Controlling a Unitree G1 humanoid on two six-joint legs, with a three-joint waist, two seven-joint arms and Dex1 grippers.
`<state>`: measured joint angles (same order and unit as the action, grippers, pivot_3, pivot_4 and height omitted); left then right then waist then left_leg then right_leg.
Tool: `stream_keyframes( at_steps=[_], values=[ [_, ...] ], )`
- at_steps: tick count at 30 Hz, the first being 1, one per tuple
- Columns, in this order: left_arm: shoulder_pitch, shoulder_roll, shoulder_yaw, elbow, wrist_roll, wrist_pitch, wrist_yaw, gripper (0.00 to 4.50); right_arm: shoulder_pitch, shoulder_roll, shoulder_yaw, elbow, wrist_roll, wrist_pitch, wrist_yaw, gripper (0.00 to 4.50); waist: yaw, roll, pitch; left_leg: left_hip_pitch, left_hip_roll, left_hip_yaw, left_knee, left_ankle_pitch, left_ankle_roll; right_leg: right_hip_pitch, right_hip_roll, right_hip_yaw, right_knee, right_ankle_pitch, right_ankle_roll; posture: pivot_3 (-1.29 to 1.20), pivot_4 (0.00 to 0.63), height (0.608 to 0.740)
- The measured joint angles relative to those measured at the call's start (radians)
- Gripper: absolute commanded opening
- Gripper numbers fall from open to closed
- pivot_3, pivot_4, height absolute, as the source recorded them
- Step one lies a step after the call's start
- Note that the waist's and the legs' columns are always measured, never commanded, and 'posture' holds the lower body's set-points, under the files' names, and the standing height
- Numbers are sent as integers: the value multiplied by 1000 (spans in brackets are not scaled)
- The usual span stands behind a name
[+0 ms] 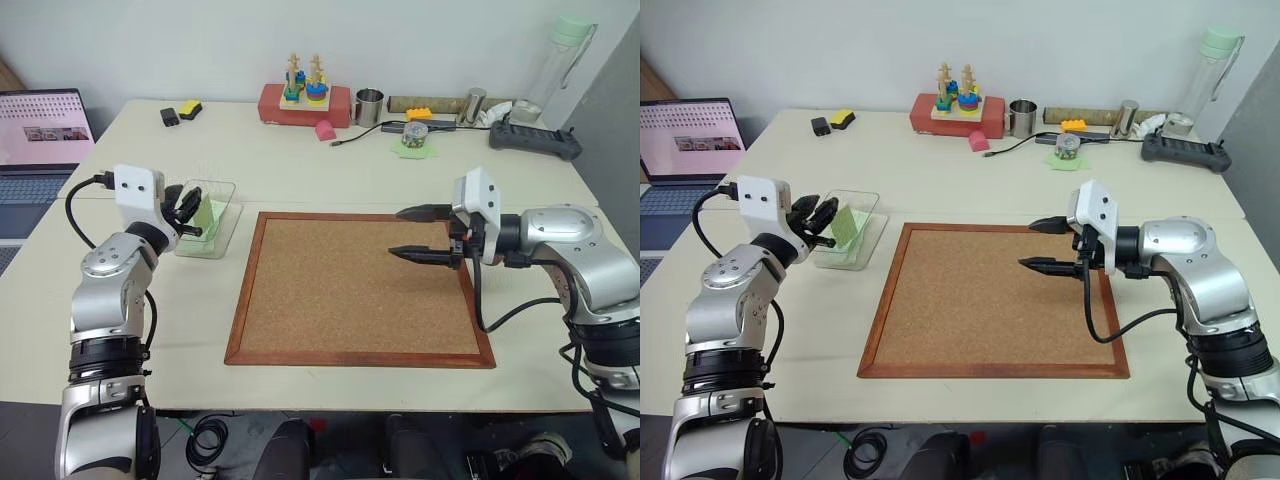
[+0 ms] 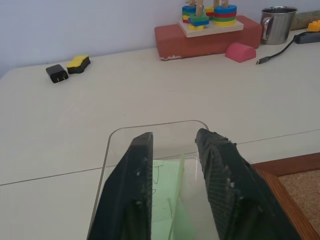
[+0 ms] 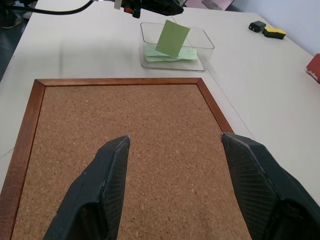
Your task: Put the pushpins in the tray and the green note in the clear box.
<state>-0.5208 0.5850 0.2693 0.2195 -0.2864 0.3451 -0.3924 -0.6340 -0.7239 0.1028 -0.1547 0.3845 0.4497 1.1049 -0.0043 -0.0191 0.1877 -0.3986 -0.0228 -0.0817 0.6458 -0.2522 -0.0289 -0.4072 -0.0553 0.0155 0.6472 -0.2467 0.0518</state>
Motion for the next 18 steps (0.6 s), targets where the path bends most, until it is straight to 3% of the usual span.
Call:
stream_keyframes(
  at_steps=[10, 14, 18],
  values=[
    [14, 33, 0, -58, 12, 5, -24, 4279, 16, -2, -1, 0, -10, -3, -6, 3014, 0, 0, 0, 0, 0, 0, 0, -1, 1, 0, 0, 0, 0, 0, 0, 0, 150, 740],
    [24, 87, -1, -101, 19, 26, -60, 4279, 16, -7, -5, 0, -11, -7, -16, 3014, -1, 0, 0, 0, 0, 0, 0, -1, 1, 0, 0, 0, 0, 0, 0, 0, 150, 740],
    [54, 205, -9, -143, 28, 44, -155, 4279, 42, -28, -40, 2, -11, -12, -25, 3014, -1, 0, 0, 0, 0, 1, 0, -1, 2, 0, 0, 0, 0, 0, 0, 0, 150, 740]
  ],
)
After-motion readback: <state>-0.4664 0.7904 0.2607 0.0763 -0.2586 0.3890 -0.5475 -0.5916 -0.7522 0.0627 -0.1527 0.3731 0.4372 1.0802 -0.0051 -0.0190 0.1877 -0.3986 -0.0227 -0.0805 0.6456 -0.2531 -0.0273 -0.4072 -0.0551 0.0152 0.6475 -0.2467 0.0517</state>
